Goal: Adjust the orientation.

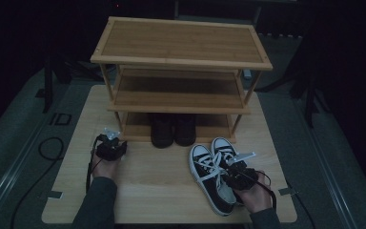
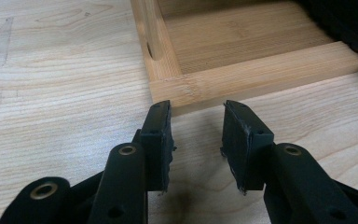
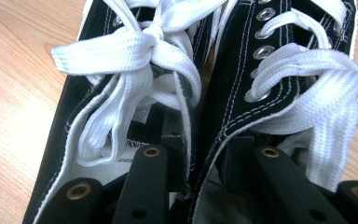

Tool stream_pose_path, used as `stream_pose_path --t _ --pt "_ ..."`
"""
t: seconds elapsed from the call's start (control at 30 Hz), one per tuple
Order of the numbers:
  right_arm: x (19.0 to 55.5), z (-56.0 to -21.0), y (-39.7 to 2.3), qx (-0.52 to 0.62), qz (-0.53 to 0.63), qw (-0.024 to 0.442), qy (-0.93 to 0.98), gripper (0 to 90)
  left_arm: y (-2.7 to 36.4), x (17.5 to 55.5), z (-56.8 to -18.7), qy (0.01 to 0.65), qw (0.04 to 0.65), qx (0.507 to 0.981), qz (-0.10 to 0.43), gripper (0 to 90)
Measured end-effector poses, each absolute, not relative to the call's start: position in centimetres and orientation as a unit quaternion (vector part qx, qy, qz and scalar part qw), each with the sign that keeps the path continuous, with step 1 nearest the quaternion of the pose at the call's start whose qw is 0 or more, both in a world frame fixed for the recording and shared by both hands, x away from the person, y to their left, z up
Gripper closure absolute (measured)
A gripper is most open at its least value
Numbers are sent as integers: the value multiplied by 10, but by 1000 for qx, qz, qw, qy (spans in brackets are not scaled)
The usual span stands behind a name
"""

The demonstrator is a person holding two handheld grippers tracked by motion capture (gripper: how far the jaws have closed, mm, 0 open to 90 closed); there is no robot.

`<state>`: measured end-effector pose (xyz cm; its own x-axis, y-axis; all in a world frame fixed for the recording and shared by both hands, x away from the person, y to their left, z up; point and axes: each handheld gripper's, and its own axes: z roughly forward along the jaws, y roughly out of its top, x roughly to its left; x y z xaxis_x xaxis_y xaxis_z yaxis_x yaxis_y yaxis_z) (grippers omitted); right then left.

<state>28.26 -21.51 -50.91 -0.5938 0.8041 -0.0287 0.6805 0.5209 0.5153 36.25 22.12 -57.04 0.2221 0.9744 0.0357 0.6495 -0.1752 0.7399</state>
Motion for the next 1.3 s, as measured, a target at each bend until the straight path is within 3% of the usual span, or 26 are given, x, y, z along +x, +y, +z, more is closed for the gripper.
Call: stream_pose_path --t 0.43,0.8,1.3 --pt "289 -509 -210 410 209 131 878 709 221 363 -571 564 310 718 266 626" --pt "288 -509 -210 404 208 133 881 843 222 363 -571 564 311 718 266 627" --pt "292 -506 -219 385 205 125 891 854 223 363 -572 564 314 717 263 626"
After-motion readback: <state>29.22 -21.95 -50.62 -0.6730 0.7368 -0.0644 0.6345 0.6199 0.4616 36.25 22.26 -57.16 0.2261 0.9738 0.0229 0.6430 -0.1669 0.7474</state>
